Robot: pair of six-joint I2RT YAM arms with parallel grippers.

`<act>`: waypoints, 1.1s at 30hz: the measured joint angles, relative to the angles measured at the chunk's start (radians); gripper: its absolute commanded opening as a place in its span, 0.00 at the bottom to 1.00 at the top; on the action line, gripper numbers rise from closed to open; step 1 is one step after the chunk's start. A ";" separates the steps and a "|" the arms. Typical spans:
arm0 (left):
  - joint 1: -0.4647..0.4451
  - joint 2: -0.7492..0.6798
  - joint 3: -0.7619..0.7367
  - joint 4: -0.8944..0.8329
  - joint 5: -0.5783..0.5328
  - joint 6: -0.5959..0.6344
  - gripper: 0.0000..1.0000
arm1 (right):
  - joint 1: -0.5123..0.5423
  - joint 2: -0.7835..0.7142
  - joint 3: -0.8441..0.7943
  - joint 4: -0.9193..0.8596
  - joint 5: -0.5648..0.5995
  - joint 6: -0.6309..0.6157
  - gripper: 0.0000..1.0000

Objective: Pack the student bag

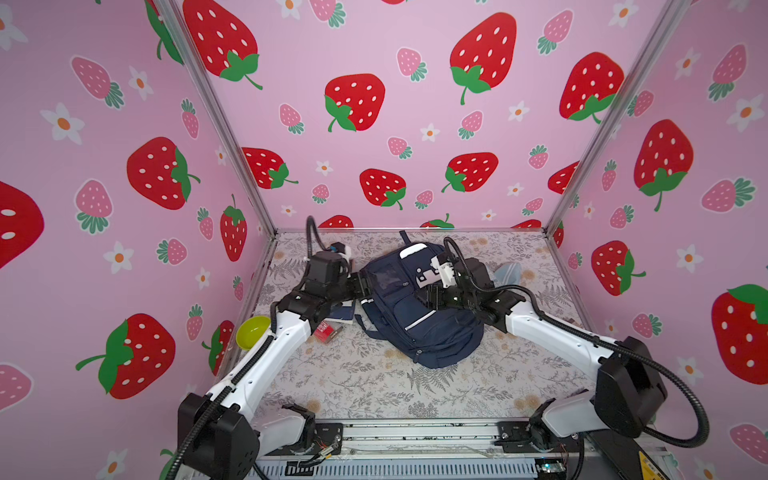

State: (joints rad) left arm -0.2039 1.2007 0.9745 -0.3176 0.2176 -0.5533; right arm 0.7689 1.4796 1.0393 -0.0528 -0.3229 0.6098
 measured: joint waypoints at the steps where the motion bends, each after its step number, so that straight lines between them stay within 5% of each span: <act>1: 0.090 -0.005 -0.041 0.010 0.022 -0.034 0.74 | 0.011 0.015 0.006 0.000 -0.008 -0.005 0.54; 5: 0.350 0.046 -0.144 0.020 0.082 -0.143 0.74 | 0.056 0.047 0.009 -0.005 -0.028 -0.016 0.54; 10: 0.478 0.163 -0.173 0.097 0.172 -0.229 0.74 | 0.098 0.053 0.009 -0.008 -0.037 -0.026 0.53; 22: 0.539 0.414 -0.129 0.233 0.266 -0.262 0.73 | 0.119 0.053 -0.026 0.012 -0.039 -0.021 0.52; 33: 0.540 0.536 -0.078 0.294 0.319 -0.240 0.61 | 0.119 0.053 -0.033 0.016 -0.045 -0.016 0.48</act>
State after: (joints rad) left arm 0.3359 1.7363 0.8963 -0.0235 0.5362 -0.7937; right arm 0.8879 1.5326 1.0065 -0.0364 -0.3679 0.5938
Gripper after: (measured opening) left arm 0.624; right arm 0.481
